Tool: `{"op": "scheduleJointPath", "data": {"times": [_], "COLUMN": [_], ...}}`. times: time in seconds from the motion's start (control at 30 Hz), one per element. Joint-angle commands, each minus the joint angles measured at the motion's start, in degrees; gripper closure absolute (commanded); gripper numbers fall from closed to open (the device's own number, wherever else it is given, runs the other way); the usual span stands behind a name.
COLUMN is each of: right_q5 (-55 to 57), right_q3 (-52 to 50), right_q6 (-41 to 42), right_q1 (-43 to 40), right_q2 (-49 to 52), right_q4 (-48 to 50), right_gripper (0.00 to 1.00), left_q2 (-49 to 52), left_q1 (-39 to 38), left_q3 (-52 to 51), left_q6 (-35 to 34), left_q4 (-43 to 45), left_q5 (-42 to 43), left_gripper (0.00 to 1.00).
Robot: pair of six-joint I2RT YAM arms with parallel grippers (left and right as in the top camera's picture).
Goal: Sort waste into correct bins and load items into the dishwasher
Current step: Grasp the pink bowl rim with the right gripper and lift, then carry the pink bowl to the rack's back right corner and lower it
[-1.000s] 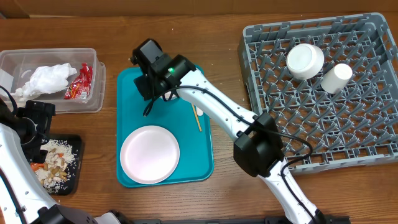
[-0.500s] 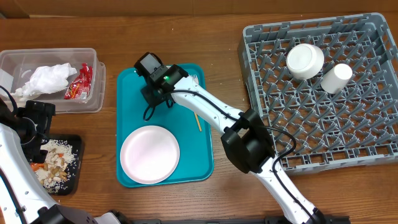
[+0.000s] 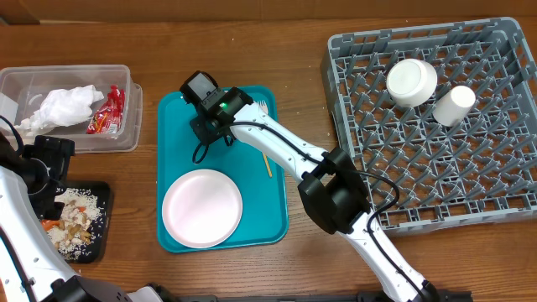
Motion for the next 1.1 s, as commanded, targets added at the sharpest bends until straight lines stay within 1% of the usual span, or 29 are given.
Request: {"op": "scheduleJointPath", "data": {"times": [0.0,0.07,0.23,0.37,0.5,0.57,0.63,0.7,0.8,0.87,0.9,0.93,0.97,1.0,1.03,1.07], "right_q5": [0.15,0.13,0.13,0.15,0.17,0.15,0.17,-0.35,-2.60,-4.98,-6.08,-8.35,-10.29,-17.46,-22.23,-30.91], "right_q3": [1.97,1.97,1.97,1.97,1.97,1.97,1.95,1.95,1.95,1.88,1.88,1.88,1.88,1.88,1.88,1.84], "right_q6": [0.02,0.24,0.44,3.41,6.27,6.95,7.54,8.02,8.00,7.96,7.96,7.82,7.80,7.50,6.62,3.93], "right_q1": [0.33,0.24,-0.02,-2.03,-8.02,-12.41,-19.02,-24.81,-35.08,-44.65,-47.34,-51.32,-53.53,-60.26,-64.46,-69.99], "right_q2": [-2.03,-3.08,-6.69,-12.35,-21.49,-25.75,-29.70,-31.61,-32.54,-32.46,-32.46,-32.46,-32.46,-32.44,-32.33,-32.02], "right_q4": [-0.13,-0.13,-0.13,-1.77,-4.70,-7.15,-10.71,-13.92,-19.32,-23.12,-23.98,-24.65,-24.81,-24.74,-24.35,-23.63], "right_gripper": [0.91,0.96,0.96,0.96,0.96,0.96,0.96,0.96,0.96,0.96,0.96,0.96,0.96,0.96,0.96,0.96], "left_q2": [0.24,0.24,0.24,0.24,0.24,0.24,0.24,0.24,0.24,0.24,0.24,0.24,0.24,0.24,0.24,0.24], "left_q1": [-0.11,-0.11,-0.11,-0.11,-0.11,-0.11,-0.11,-0.11,-0.11,-0.11,-0.11,-0.11,-0.11,-0.11,-0.11,-0.11], "left_q3": [0.44,0.44,0.44,0.44,0.44,0.44,0.44,0.44,0.44,0.44,0.44,0.44,0.44,0.44,0.44,0.44], "left_q6": [0.48,0.46,0.48,0.46,0.48,0.48,0.46,0.48,0.48,0.46,0.46,0.48,0.48,0.48,0.48,0.48], "left_q4": [0.07,0.07,0.09,0.07,0.07,0.07,0.07,0.07,0.07,0.07,0.07,0.07,0.07,0.07,0.07,0.07], "left_q5": [-0.42,-0.44,-0.44,-0.42,-0.42,-0.42,-0.42,-0.44,-0.44,-0.44,-0.44,-0.42,-0.44,-0.42,-0.44,-0.42], "left_gripper": [0.00,0.00,0.00,0.00,0.00,0.00,0.00,0.00,0.00,0.00,0.00,0.00,0.00,0.00,0.00,0.00]}}
